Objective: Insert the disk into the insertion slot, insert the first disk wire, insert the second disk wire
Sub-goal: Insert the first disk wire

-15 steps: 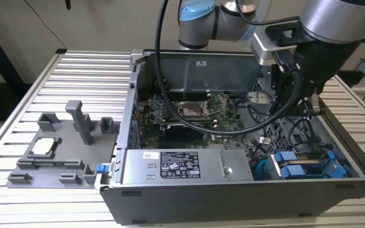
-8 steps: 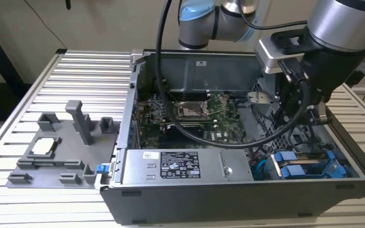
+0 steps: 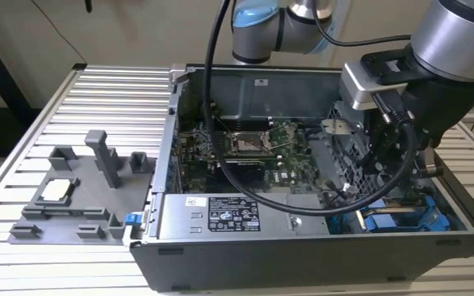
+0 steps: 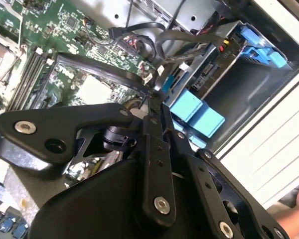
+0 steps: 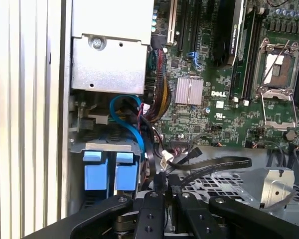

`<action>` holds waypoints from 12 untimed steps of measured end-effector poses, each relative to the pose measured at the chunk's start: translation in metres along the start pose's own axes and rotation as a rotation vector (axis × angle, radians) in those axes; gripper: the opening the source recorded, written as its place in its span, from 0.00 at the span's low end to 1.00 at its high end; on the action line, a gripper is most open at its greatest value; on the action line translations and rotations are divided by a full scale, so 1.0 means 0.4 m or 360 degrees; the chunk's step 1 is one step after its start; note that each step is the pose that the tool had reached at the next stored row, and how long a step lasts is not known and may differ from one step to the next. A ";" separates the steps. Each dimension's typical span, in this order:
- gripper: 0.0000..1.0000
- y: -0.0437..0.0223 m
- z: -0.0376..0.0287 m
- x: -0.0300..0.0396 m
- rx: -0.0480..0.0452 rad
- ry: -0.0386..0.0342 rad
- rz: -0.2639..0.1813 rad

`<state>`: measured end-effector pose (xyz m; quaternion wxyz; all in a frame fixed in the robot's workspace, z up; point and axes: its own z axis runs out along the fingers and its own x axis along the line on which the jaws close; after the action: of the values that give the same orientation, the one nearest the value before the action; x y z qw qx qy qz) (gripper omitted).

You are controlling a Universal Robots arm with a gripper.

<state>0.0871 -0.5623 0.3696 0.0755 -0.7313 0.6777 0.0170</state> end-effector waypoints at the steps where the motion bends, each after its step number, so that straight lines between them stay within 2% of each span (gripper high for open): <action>1: 0.16 0.000 0.001 0.005 0.0000 0.0000 0.0000; 6: 0.16 -0.009 0.008 0.022 0.0000 0.0002 0.0000; 9: 0.16 -0.028 0.016 0.027 0.0000 0.0006 -0.0001; 10: 0.16 -0.034 0.018 0.028 -0.0001 0.0009 -0.0001; 12: 0.16 -0.045 0.022 0.029 -0.0002 0.0023 -0.0002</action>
<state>0.1064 -0.5714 0.3608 0.0703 -0.7318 0.6777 0.0122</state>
